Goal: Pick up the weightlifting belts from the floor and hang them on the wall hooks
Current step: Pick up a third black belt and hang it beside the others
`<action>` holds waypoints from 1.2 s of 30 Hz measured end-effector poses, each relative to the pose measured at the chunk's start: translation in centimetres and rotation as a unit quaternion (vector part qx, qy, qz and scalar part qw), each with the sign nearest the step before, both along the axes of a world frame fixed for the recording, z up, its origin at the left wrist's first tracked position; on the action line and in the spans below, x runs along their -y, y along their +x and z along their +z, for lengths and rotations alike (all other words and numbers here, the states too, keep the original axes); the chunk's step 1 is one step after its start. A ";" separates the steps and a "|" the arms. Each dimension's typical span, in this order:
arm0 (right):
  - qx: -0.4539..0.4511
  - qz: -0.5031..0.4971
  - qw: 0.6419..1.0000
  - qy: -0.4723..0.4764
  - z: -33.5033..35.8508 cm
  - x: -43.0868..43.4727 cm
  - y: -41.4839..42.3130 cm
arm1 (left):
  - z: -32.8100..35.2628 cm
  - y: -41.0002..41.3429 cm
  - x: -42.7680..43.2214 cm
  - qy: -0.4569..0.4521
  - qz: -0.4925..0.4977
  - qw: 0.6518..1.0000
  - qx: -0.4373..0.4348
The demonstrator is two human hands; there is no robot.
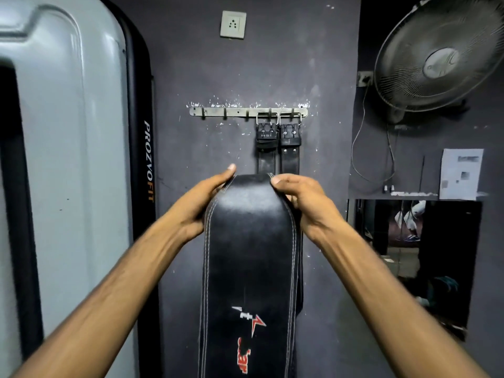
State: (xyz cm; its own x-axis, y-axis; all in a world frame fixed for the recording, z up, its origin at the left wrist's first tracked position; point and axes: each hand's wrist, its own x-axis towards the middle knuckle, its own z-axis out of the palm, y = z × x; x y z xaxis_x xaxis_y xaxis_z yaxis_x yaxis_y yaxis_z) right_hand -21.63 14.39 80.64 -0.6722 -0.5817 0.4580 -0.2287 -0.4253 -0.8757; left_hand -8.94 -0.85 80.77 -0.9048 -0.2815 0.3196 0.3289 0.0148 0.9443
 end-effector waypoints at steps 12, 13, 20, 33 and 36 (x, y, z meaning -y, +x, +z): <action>0.027 0.110 0.991 0.066 -2.3 -0.3 -2.9 | -0.6 -5.4 1.0 -0.089 0.086 0.992 -0.038; 0.031 0.101 0.991 0.078 -1.9 0.3 -3.7 | -1.3 -5.6 1.0 -0.118 0.099 0.987 -0.052; 0.061 -0.008 0.998 0.030 -0.7 5.6 -7.2 | -5.7 -7.1 2.5 -0.198 0.097 0.974 -0.044; -0.127 -0.092 0.988 -0.014 -3.0 13.6 -9.2 | 1.0 -14.2 10.4 -0.140 0.202 0.954 -0.170; -0.184 -0.153 0.971 -0.024 -3.1 15.4 -10.1 | 1.0 -15.6 11.8 -0.141 0.204 0.951 -0.185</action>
